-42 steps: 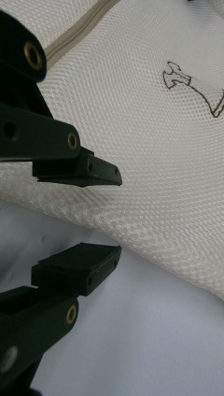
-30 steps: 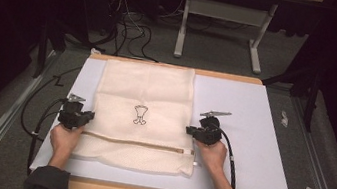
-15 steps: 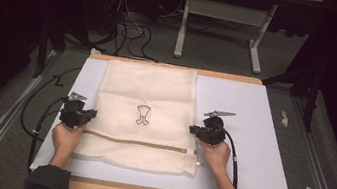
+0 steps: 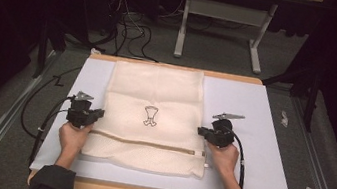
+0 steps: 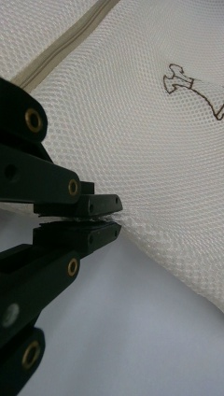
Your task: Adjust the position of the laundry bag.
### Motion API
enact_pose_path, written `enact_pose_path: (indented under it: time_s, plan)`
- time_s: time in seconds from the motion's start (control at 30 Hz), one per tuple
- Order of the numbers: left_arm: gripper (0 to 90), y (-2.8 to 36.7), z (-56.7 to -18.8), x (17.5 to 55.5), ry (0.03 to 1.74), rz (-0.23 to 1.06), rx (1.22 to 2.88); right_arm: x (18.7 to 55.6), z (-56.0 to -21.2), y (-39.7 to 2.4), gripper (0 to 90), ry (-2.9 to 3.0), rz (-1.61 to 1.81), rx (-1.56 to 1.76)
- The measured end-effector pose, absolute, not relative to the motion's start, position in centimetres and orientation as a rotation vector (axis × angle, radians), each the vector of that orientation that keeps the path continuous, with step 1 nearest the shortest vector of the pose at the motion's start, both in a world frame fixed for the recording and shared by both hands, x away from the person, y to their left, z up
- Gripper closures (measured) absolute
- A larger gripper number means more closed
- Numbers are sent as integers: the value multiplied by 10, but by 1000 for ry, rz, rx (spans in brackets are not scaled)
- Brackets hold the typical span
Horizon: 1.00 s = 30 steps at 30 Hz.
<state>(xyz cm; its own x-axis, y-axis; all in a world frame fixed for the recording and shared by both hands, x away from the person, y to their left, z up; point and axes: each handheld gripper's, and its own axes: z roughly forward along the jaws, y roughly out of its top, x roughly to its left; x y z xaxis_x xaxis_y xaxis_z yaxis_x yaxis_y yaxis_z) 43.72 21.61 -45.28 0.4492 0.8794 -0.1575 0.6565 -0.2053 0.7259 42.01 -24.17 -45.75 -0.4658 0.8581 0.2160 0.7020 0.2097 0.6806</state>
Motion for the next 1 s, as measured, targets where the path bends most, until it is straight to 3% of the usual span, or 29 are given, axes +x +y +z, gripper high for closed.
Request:
enact_pose_path:
  time_s: [1.0]
  plan:
    - [865, 153, -450, 440, 1193, 314, 1971, 402, -455, -303, 875, 2171, 1062, 1561]
